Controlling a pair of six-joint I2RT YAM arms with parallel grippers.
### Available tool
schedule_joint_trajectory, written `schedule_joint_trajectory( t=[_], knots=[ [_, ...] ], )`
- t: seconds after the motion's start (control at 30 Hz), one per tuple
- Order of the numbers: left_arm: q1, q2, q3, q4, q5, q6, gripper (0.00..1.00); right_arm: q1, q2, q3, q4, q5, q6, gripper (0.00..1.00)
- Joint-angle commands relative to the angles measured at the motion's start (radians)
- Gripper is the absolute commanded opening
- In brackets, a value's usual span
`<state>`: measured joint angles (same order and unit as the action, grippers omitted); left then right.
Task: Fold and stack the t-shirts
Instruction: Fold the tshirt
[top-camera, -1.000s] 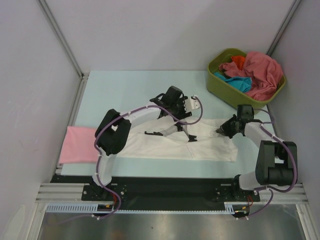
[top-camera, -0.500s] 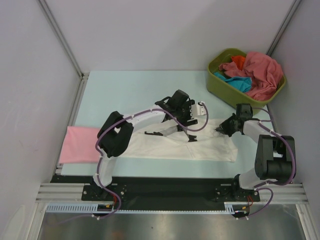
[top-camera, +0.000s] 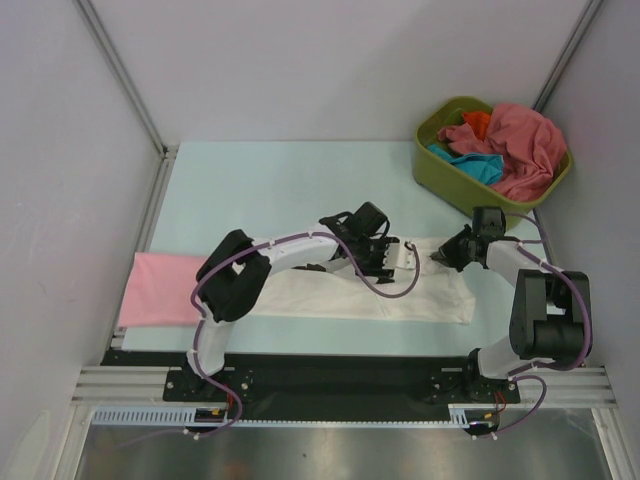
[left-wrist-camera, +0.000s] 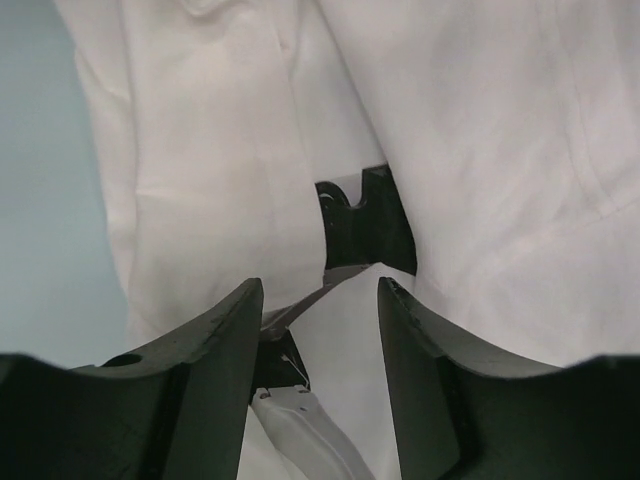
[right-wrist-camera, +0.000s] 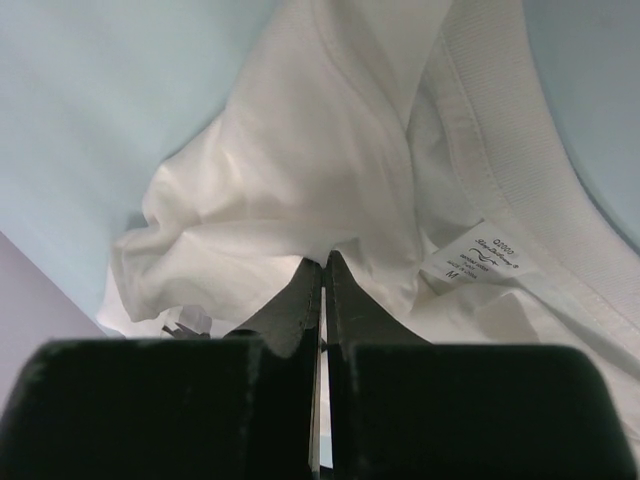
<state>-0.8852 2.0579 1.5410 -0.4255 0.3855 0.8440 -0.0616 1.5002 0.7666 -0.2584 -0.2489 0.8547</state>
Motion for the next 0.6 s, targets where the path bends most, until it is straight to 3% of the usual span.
schedule_joint_trajectory(
  t=[0.0,0.2,0.37,0.57],
  knots=[
    [-0.001,-0.025,-0.047,0.045,-0.028,0.107,0.56,-0.004,-0.011,-0.004,0.022,-0.012,-0.019,0.00],
    [0.003,-0.008,-0.082,0.132,-0.131,0.132,0.55,-0.004,-0.018,0.003,0.027,-0.030,-0.014,0.00],
    [0.003,-0.001,-0.059,0.131,-0.105,0.101,0.38,-0.004,-0.017,-0.001,0.033,-0.041,-0.014,0.00],
    [0.002,0.015,-0.055,0.140,-0.059,0.092,0.48,-0.004,-0.021,-0.001,0.024,-0.041,-0.023,0.00]
  ],
)
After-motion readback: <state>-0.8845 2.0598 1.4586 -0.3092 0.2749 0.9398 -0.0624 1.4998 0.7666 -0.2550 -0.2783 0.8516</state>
